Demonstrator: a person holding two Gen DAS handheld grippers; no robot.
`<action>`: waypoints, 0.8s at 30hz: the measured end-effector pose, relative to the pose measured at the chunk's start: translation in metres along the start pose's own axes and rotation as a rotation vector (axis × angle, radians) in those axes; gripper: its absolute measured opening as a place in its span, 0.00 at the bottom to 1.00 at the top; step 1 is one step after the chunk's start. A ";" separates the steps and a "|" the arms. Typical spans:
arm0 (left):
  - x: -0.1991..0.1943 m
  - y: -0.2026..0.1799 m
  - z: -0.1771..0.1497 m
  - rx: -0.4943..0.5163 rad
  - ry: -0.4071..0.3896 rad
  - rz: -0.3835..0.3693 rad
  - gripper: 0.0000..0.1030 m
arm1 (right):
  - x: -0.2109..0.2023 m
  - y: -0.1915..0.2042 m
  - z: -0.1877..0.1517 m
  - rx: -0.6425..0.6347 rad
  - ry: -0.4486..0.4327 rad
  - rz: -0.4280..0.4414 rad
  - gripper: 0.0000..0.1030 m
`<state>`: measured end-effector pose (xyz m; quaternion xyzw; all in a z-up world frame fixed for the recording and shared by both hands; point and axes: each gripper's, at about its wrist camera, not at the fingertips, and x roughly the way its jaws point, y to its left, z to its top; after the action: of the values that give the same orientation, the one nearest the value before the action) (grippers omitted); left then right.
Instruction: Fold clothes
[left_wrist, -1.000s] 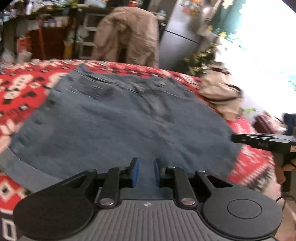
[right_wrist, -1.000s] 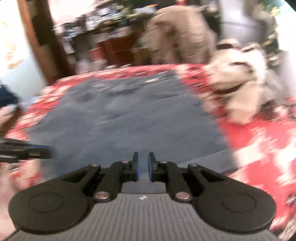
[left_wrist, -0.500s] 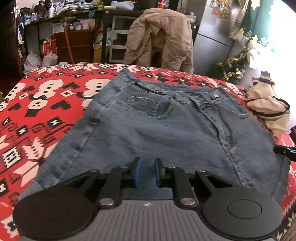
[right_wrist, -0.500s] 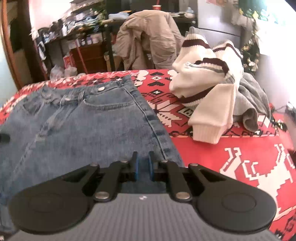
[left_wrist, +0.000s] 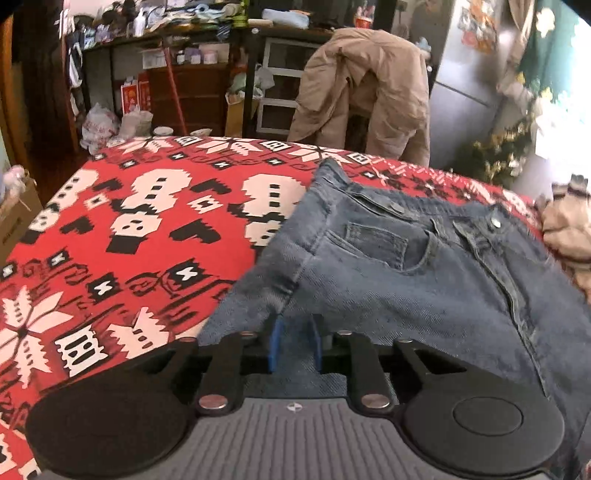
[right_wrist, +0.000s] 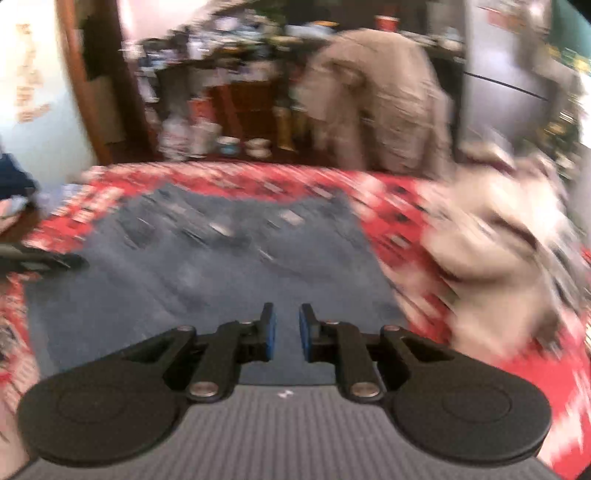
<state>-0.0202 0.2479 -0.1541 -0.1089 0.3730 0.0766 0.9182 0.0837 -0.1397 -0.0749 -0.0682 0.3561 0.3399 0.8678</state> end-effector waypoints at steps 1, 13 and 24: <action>0.000 0.002 0.001 -0.009 0.003 0.002 0.08 | 0.009 0.007 0.014 -0.015 -0.001 0.031 0.16; -0.031 0.032 -0.006 -0.141 -0.051 0.007 0.34 | 0.173 0.085 0.143 -0.146 0.031 0.269 0.32; -0.033 0.053 -0.025 -0.241 -0.070 0.012 0.34 | 0.326 0.070 0.188 0.107 0.336 0.351 0.30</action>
<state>-0.0725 0.2910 -0.1559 -0.2135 0.3294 0.1300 0.9105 0.3145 0.1574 -0.1446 -0.0147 0.5192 0.4500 0.7264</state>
